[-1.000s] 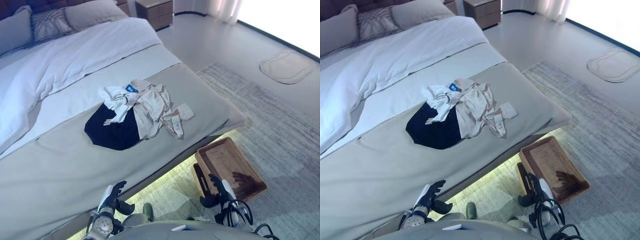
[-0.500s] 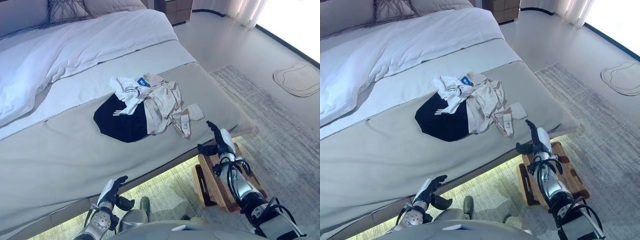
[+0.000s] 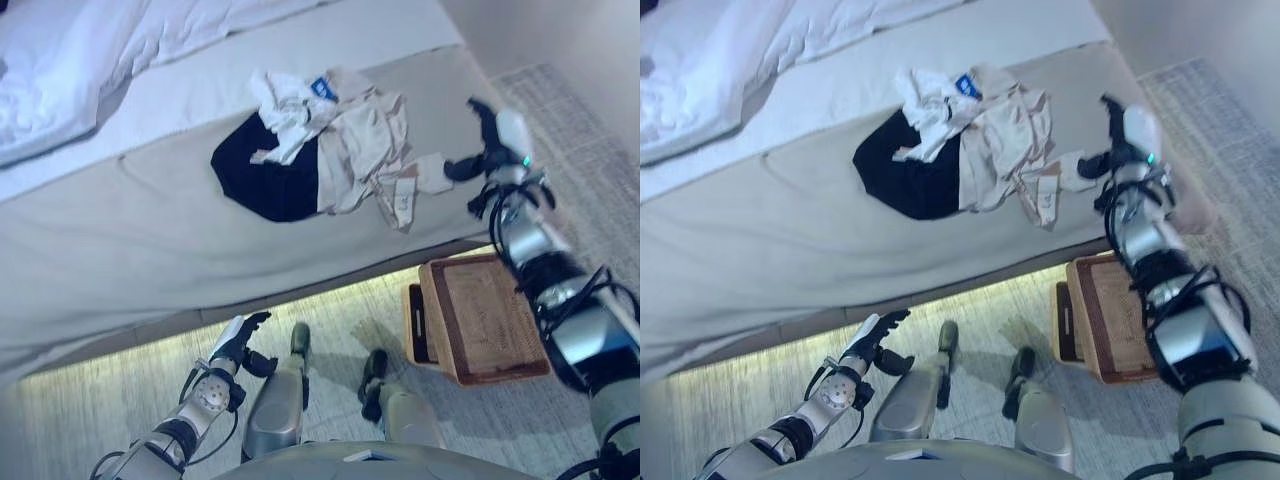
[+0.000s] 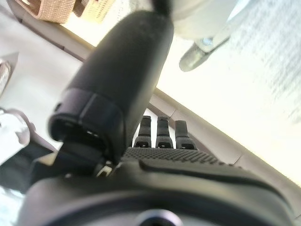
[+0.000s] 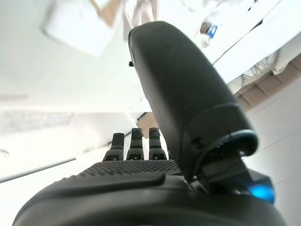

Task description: Pick up the clothes from the bed and place them into the basket

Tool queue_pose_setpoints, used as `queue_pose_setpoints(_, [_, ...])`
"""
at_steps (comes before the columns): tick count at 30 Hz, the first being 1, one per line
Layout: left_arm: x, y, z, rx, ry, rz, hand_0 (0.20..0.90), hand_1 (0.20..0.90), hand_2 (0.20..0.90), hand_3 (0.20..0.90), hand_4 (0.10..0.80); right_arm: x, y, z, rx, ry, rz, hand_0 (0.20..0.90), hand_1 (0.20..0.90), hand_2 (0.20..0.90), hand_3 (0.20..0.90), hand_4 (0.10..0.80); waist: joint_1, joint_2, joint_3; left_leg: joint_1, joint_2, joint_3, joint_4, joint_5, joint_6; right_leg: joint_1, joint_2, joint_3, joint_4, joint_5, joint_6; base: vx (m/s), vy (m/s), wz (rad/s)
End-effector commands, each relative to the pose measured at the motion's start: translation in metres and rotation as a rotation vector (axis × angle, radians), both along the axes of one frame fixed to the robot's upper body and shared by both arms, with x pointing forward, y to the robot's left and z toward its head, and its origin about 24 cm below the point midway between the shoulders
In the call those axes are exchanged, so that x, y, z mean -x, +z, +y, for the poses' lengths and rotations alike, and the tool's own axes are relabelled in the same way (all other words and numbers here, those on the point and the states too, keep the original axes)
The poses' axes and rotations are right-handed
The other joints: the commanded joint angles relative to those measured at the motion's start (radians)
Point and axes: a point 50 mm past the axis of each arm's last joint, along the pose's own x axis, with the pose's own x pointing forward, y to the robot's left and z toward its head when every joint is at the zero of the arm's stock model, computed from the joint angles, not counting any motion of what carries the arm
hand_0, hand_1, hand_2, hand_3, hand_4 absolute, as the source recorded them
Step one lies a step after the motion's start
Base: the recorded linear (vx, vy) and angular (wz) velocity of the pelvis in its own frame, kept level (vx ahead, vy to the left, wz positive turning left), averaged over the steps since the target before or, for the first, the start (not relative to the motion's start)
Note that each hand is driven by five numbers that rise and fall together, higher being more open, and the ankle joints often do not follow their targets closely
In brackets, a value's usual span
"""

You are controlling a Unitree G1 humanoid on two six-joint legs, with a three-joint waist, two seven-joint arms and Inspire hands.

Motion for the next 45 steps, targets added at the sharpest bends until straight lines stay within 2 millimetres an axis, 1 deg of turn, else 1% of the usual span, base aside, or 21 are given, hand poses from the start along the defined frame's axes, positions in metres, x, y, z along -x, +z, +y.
queue_pose_setpoints(1, [-0.006, 0.016, -0.002, -0.007, -0.059, -0.157, 0.9, 0.9, 0.9, 0.9, 0.8, -0.001, 0.076, 0.019, 0.122, 0.039, -0.245, 0.9, 0.9, 0.9, 0.9, 0.8, 0.039, -0.023, 0.004, -0.067, -0.04, 0.059, 0.216, -0.181, 0.016, -0.077, -0.056, 0.0, 0.156, -0.045, -0.023, -0.054, 0.07, 0.33])
queue_pose_setpoints(3, [-0.007, 0.019, -0.003, -0.024, -0.072, -0.191, 0.9, 0.9, 0.9, 0.9, 0.8, -0.001, 0.086, 0.017, 0.148, 0.015, -0.253, 0.9, 0.9, 0.9, 0.9, 0.8, 0.047, -0.015, 0.017, -0.103, -0.049, 0.053, 0.253, -0.185, 0.021, -0.113, -0.067, -0.003, 0.206, -0.057, -0.03, -0.027, 0.074, 0.27])
queue_pose_setpoints(4, [-0.009, 0.024, 0.0, -0.038, -0.061, -0.237, 0.9, 0.9, 0.9, 0.9, 0.8, -0.001, 0.097, 0.014, 0.161, -0.008, -0.26, 0.9, 0.9, 0.9, 0.9, 0.8, 0.057, -0.007, 0.03, -0.14, -0.058, 0.05, 0.293, -0.194, 0.027, -0.146, -0.08, -0.009, 0.26, -0.074, -0.04, 0.054, 0.063, 0.17])
queue_pose_setpoints(5, [-0.012, 0.028, 0.002, -0.047, -0.047, -0.273, 0.9, 0.9, 0.9, 0.9, 0.8, -0.001, 0.101, 0.012, 0.163, -0.021, -0.259, 0.9, 0.9, 0.9, 0.9, 0.8, 0.062, -0.005, 0.041, -0.158, -0.065, 0.046, 0.333, -0.232, 0.025, -0.163, -0.087, 0.003, 0.311, -0.116, -0.037, 0.057, 0.058, 0.15])
queue_pose_setpoints(6, [-0.014, 0.032, 0.004, -0.047, -0.038, -0.297, 0.9, 0.9, 0.9, 0.9, 0.8, -0.001, 0.104, 0.012, 0.163, -0.024, -0.258, 0.9, 0.9, 0.9, 0.9, 0.8, 0.064, -0.003, 0.045, -0.179, -0.069, 0.05, 0.357, -0.238, 0.027, -0.183, -0.096, 0.003, 0.34, -0.123, -0.038, 0.057, 0.035, 0.18])
queue_pose_setpoints(7, [-0.02, 0.039, 0.007, -0.041, -0.017, -0.34, 0.9, 0.9, 0.9, 0.9, 0.8, -0.001, 0.109, 0.011, 0.174, -0.033, -0.251, 0.9, 0.9, 0.9, 0.9, 0.8, 0.069, 0.0, 0.054, -0.207, -0.074, 0.058, 0.39, -0.251, 0.032, -0.213, -0.109, 0.005, 0.384, -0.137, -0.04, -0.023, 0.051, 0.22])
queue_pose_setpoints(9, [-0.028, 0.049, 0.008, -0.024, 0.004, -0.394, 0.9, 0.9, 0.9, 0.9, 0.8, -0.001, 0.114, 0.01, 0.2, -0.041, -0.243, 0.9, 0.9, 0.9, 0.9, 0.8, 0.075, 0.004, 0.063, -0.242, -0.082, 0.063, 0.43, -0.264, 0.04, -0.249, -0.123, 0.004, 0.432, -0.15, -0.043, -0.036, 0.054, 0.2])
queue_pose_setpoints(10, [-0.033, 0.059, 0.01, -0.004, 0.017, -0.44, 0.9, 0.9, 0.9, 0.9, 0.8, 0.0, 0.119, 0.01, 0.211, -0.044, -0.238, 0.9, 0.9, 0.9, 0.9, 0.8, 0.081, 0.011, 0.073, -0.274, -0.088, 0.064, 0.469, -0.274, 0.046, -0.279, -0.13, 0.005, 0.476, -0.161, -0.049, -0.039, 0.06, 0.14])
queue_pose_setpoints(13, [-0.041, 0.075, 0.01, 0.022, 0.018, -0.514, 0.9, 0.9, 0.9, 0.9, 0.8, 0.0, 0.122, 0.007, 0.194, -0.035, -0.21, 0.9, 0.9, 0.9, 0.9, 0.8, 0.09, 0.018, 0.08, -0.327, -0.096, 0.073, 0.549, -0.305, 0.054, -0.324, -0.144, 0.003, 0.55, -0.185, -0.059, -0.003, 0.058, 0.14])
queue_pose_setpoints(15, [-0.046, 0.089, 0.01, 0.035, -0.005, -0.576, 0.9, 0.9, 0.9, 0.9, 0.8, 0.0, 0.128, 0.007, 0.19, -0.028, -0.191, 0.9, 0.9, 0.9, 0.9, 0.8, 0.098, 0.026, 0.09, -0.369, -0.1, 0.078, 0.617, -0.331, 0.064, -0.362, -0.153, 0.006, 0.612, -0.204, -0.067, 0.012, 0.064, 0.06])
queue_pose_setpoints(18, [-0.049, 0.102, 0.01, 0.047, -0.026, -0.636, 0.9, 0.9, 0.9, 0.9, 0.8, 0.0, 0.136, 0.006, 0.192, -0.045, -0.176, 0.9, 0.9, 0.9, 0.9, 0.8, 0.105, 0.035, 0.102, -0.416, -0.1, 0.082, 0.691, -0.355, 0.072, -0.406, -0.163, 0.012, 0.678, -0.224, -0.073, 0.028, 0.047, -0.04])
queue_pose_setpoints(21, [-0.05, 0.115, 0.009, 0.071, -0.047, -0.708, 0.9, 0.9, 0.9, 0.9, 0.8, 0.001, 0.147, -0.001, 0.179, -0.092, -0.167, 0.9, 0.9, 0.9, 0.9, 0.8, 0.116, 0.048, 0.115, -0.472, -0.1, 0.084, 0.76, -0.372, 0.085, -0.466, -0.17, 0.021, 0.743, -0.238, -0.078, 0.021, 0.025, 0.06])
queue_pose_setpoints(27, [-0.041, 0.119, 0.011, 0.093, -0.03, -0.753, 0.9, 0.9, 0.9, 0.9, 0.8, 0.004, 0.163, -0.008, 0.191, -0.138, -0.164, 0.9, 0.9, 0.9, 0.9, 0.8, 0.135, 0.055, 0.127, -0.563, -0.097, 0.084, 0.859, -0.392, 0.095, -0.554, -0.172, 0.023, 0.83, -0.261, -0.088, 0.013, 0.003, 0.02])
queue_pose_setpoints(29, [-0.036, 0.119, 0.014, 0.092, -0.017, -0.766, 0.9, 0.9, 0.9, 0.9, 0.8, 0.007, 0.168, -0.016, 0.184, -0.173, -0.154, 0.9, 0.9, 0.9, 0.9, 0.8, 0.143, 0.056, 0.127, -0.608, -0.095, 0.078, 0.897, -0.392, 0.097, -0.595, -0.171, 0.026, 0.867, -0.267, -0.09, 0.037, -0.04, 0.05])
queue_pose_setpoints(33, [-0.032, 0.125, 0.018, 0.111, 0.004, -0.806, 0.9, 0.9, 0.9, 0.9, 0.8, 0.012, 0.177, -0.025, 0.215, -0.228, -0.148, 0.9, 0.9, 0.9, 0.9, 0.8, 0.155, 0.067, 0.127, -0.686, -0.096, 0.076, 0.947, -0.39, 0.097, -0.666, -0.174, 0.031, 0.918, -0.274, -0.09, 0.004, -0.041, 0.06])
queue_pose_setpoints(38, [-0.026, 0.129, 0.02, 0.134, 0.01, -0.834, 0.9, 0.9, 0.9, 0.9, 0.8, 0.016, 0.189, -0.025, 0.237, -0.251, -0.148, 0.9, 0.9, 0.9, 0.9, 0.8, 0.165, 0.072, 0.127, -0.758, -0.092, 0.078, 1.001, -0.397, 0.096, -0.729, -0.179, 0.034, 0.959, -0.276, -0.088, -0.005, -0.029, 0.08])
queue_pose_setpoints(42, [-0.021, 0.129, 0.02, 0.137, 0.006, -0.843, 0.9, 0.9, 0.9, 0.9, 0.8, 0.017, 0.192, -0.026, 0.253, -0.257, -0.138, 0.9, 0.9, 0.9, 0.9, 0.8, 0.171, 0.067, 0.127, -0.801, -0.089, 0.076, 1.041, -0.405, 0.092, -0.77, -0.181, 0.034, 0.995, -0.281, -0.084, -0.016, -0.016, 0.05])
queue_pose_setpoints(43, [-0.019, 0.129, 0.02, 0.141, 0.007, -0.847, 0.9, 0.9, 0.9, 0.9, 0.8, 0.017, 0.191, -0.027, 0.249, -0.259, -0.142, 0.674, 0.674, 0.674, 0.636, 0.536, 0.173, 0.065, 0.127, -0.809, -0.088, 0.074, 1.057, -0.41, 0.09, -0.774, -0.182, 0.028, 1.003, -0.281, -0.082, 0.0, 0.0, 0.0])
queue_pose_setpoints(44, [-0.018, 0.129, 0.02, 0.141, 0.008, -0.847, 0.9, 0.9, 0.9, 0.9, 0.8, 0.017, 0.191, -0.027, 0.248, -0.258, -0.143, 0.585, 0.585, 0.585, 0.532, 0.432, 0.173, 0.065, 0.127, -0.811, -0.089, 0.074, 1.061, -0.412, 0.09, -0.776, -0.183, 0.028, 1.006, -0.282, -0.082, 0.0, 0.0, 0.0])
queue_pose_setpoints(45, [-0.016, 0.129, 0.022, 0.144, 0.013, -0.851, 0.9, 0.9, 0.9, 0.9, 0.8, 0.017, 0.191, -0.027, 0.253, -0.255, -0.152, 0.441, 0.441, 0.441, 0.365, 0.265, 0.174, 0.062, 0.127, -0.812, -0.086, 0.076, 1.068, -0.416, 0.094, -0.775, -0.185, 0.022, 1.01, -0.283, -0.081, 0.0, 0.0, 0.0])
